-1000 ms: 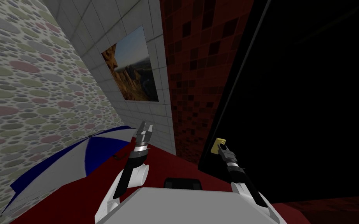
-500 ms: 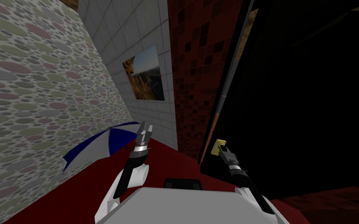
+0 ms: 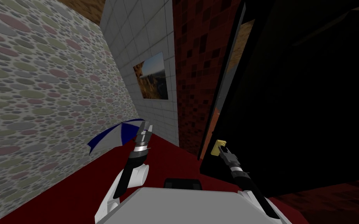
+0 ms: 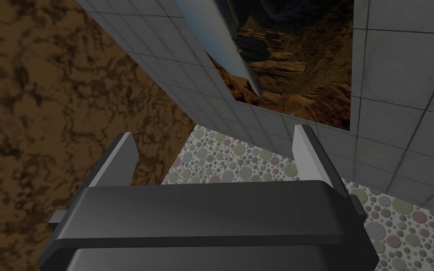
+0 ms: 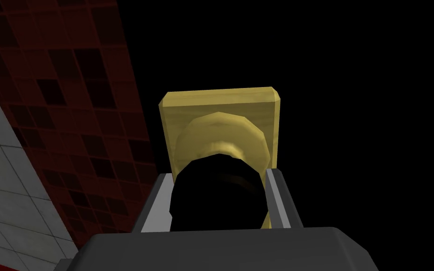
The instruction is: Pull the door open
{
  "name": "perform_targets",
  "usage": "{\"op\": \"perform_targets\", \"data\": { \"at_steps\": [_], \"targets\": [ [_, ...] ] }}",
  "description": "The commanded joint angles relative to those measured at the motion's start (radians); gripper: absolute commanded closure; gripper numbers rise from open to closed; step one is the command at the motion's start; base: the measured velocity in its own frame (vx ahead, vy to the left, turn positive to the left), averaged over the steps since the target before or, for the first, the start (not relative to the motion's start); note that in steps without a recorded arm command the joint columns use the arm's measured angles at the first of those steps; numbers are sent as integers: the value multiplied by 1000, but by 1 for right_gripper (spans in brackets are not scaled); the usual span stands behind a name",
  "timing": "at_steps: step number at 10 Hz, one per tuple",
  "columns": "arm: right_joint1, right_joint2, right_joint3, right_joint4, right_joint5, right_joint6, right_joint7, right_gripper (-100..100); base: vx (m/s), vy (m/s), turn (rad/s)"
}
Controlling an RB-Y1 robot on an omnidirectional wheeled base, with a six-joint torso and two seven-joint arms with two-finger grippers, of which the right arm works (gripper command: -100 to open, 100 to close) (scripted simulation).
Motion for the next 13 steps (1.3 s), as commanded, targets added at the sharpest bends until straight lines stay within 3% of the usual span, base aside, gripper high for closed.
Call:
{"op": "perform_targets", "data": {
  "at_steps": [1, 6, 7, 8, 9, 13],
  "targets": [
    [10, -15, 12, -2, 4, -15, -16, 100, -222, -71, 116],
    [42, -75, 45, -4, 15, -65, -72, 100, -231, -52, 136],
    [46, -84, 50, -5, 17, -73, -80, 100, -231, -58, 107],
    [42, -78, 47, -1, 16, -64, -73, 100, -102, -27, 34],
    [51, -97, 59, 5, 22, -84, -93, 100, -185, -33, 142],
    [65, -142, 77, 16, 33, -129, -134, 100, -241, -74, 146]
  ]
}}
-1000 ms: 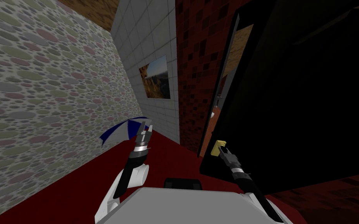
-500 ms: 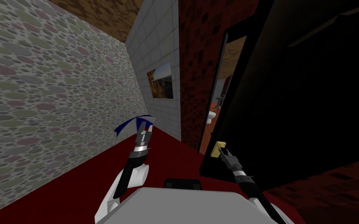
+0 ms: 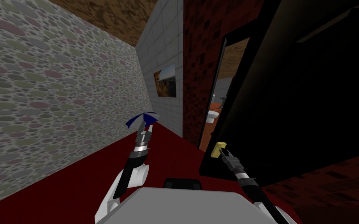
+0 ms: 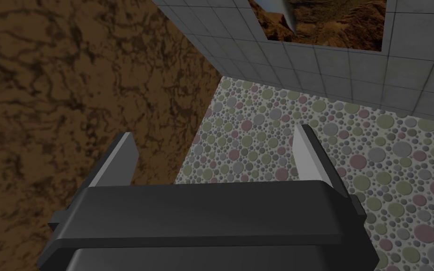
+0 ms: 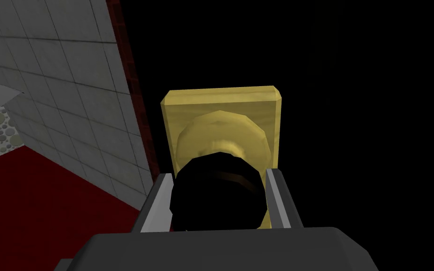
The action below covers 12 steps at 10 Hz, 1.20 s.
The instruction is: Pull the door open
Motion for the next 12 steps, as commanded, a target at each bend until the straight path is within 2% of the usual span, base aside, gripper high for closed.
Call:
{"op": "perform_targets", "data": {
  "at_steps": [1, 3, 4, 5, 12],
  "targets": [
    [6, -18, 6, 6, 5, -23, -18, 100, -237, -55, 150],
    [13, -39, 15, 11, 10, -44, -38, 100, -249, -41, 121],
    [10, -34, 12, 10, 8, -34, -31, 100, -118, -17, 25],
    [18, -48, 20, 18, 13, -53, -46, 100, -156, -44, 114],
    [40, -106, 41, 43, 30, -132, -101, 100, -211, -72, 136]
  ]
}}
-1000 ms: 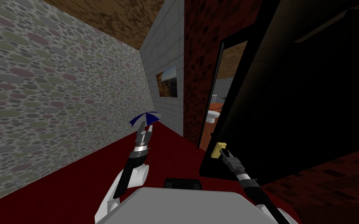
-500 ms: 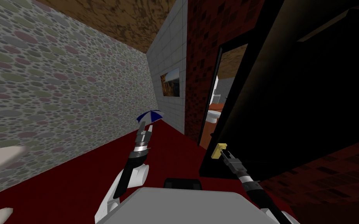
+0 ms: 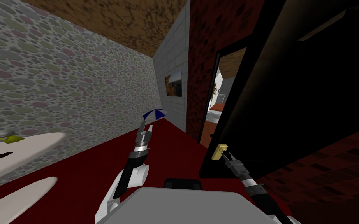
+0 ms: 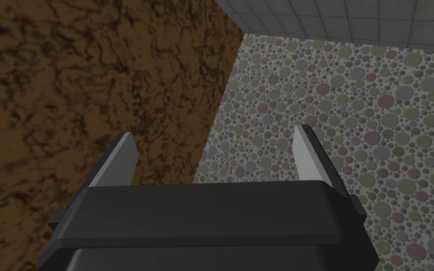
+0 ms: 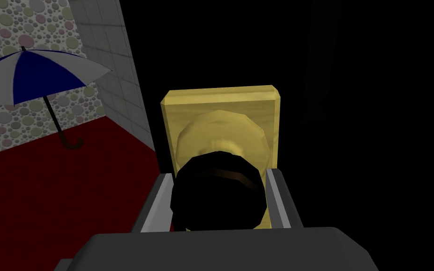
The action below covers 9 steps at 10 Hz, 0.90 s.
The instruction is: Pull the door open
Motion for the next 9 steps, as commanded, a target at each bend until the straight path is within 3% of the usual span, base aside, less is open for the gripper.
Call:
{"op": "perform_targets", "data": {
  "at_steps": [1, 2, 9],
  "targets": [
    [6, -13, 1, 2, 2, -21, -13, 100, -171, -81, 110],
    [4, -6, 4, 3, 3, -10, -7, 100, -75, -34, 36],
    [13, -57, 22, 39, 27, -90, -62, 100, -186, -62, 120]
  ]
}}
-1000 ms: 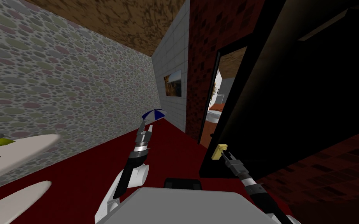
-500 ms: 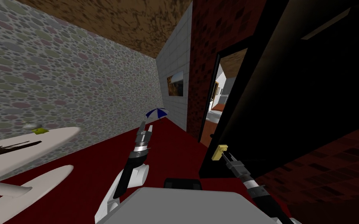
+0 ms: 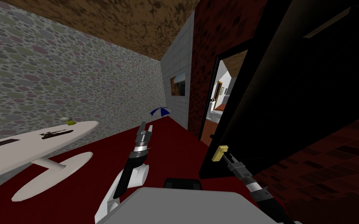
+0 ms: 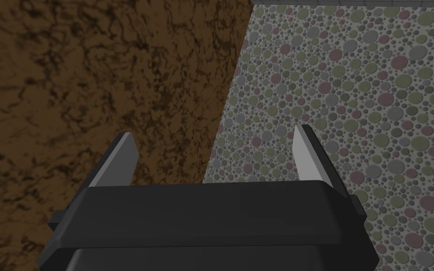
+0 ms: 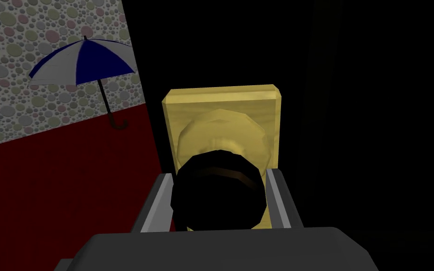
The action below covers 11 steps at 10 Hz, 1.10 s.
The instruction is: Pull the door open
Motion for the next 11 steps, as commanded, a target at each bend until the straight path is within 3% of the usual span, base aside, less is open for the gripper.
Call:
{"op": "perform_targets", "data": {
  "at_steps": [1, 3, 4, 9, 10, 11],
  "targets": [
    [2, -12, 2, 8, 5, -21, -14, 100, -208, -60, 93],
    [3, -23, 5, 16, 10, -38, -25, 100, -203, -78, 89],
    [3, -18, 7, 14, 10, -28, -20, 100, -82, -39, 33],
    [49, -56, 23, 105, 26, -168, -51, 100, -21, -8, 17],
    [49, -56, 23, 105, 26, -181, -51, 100, -13, -12, 5],
    [60, -65, 26, 127, 29, -211, -59, 100, -14, -10, 24]
  ]
}}
